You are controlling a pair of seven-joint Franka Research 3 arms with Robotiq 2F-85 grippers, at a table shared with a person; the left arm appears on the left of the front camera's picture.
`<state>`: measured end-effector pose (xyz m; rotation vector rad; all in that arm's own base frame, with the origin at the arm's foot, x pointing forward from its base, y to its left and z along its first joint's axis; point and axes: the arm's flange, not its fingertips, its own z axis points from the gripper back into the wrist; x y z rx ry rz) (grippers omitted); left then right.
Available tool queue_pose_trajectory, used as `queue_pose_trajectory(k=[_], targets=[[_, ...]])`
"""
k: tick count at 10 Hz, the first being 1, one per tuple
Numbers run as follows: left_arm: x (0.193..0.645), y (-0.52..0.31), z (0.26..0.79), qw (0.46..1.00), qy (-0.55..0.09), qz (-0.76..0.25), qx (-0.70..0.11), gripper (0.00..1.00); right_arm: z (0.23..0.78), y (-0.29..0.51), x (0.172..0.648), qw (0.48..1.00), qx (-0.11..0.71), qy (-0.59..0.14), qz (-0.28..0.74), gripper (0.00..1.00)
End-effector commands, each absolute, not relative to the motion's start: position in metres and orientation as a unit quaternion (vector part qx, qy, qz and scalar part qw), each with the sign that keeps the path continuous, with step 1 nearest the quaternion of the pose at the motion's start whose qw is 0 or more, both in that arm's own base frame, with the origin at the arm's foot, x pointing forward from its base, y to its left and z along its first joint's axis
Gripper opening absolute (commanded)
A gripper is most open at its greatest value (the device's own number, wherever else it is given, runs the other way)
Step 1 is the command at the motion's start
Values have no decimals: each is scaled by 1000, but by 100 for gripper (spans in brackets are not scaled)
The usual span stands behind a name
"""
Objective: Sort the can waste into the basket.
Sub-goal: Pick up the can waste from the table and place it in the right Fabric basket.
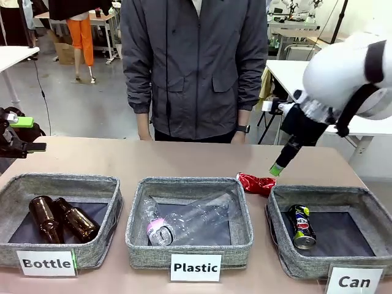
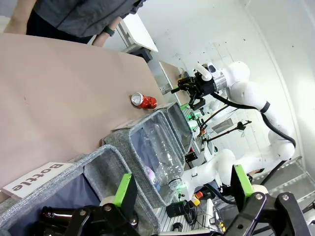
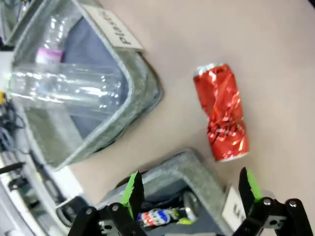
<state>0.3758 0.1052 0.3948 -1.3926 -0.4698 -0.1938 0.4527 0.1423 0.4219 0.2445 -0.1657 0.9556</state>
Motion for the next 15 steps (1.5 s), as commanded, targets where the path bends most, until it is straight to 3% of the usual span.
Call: queue_pose_trajectory(k=[1, 2, 4, 6, 9, 15], targets=[[376, 103, 398, 735, -221, -87, -635, 100, 414, 146, 456, 870, 129, -132, 457, 100], [376, 103, 398, 735, -221, -87, -635, 100, 422, 142, 453, 878, 117, -79, 458, 100], [376, 103, 398, 735, -221, -87, -635, 100, 419, 152, 456, 872, 109, -98, 466, 100], [376, 103, 398, 735, -221, -87, -635, 100, 404, 163, 470, 820, 117, -122, 547, 100], [376, 103, 398, 735, -221, -87, -635, 100, 379, 164, 497, 808, 98, -135, 564, 100], [376, 103, 398, 735, -221, -87, -635, 100, 313, 179, 516, 800, 92, -67, 589, 100]])
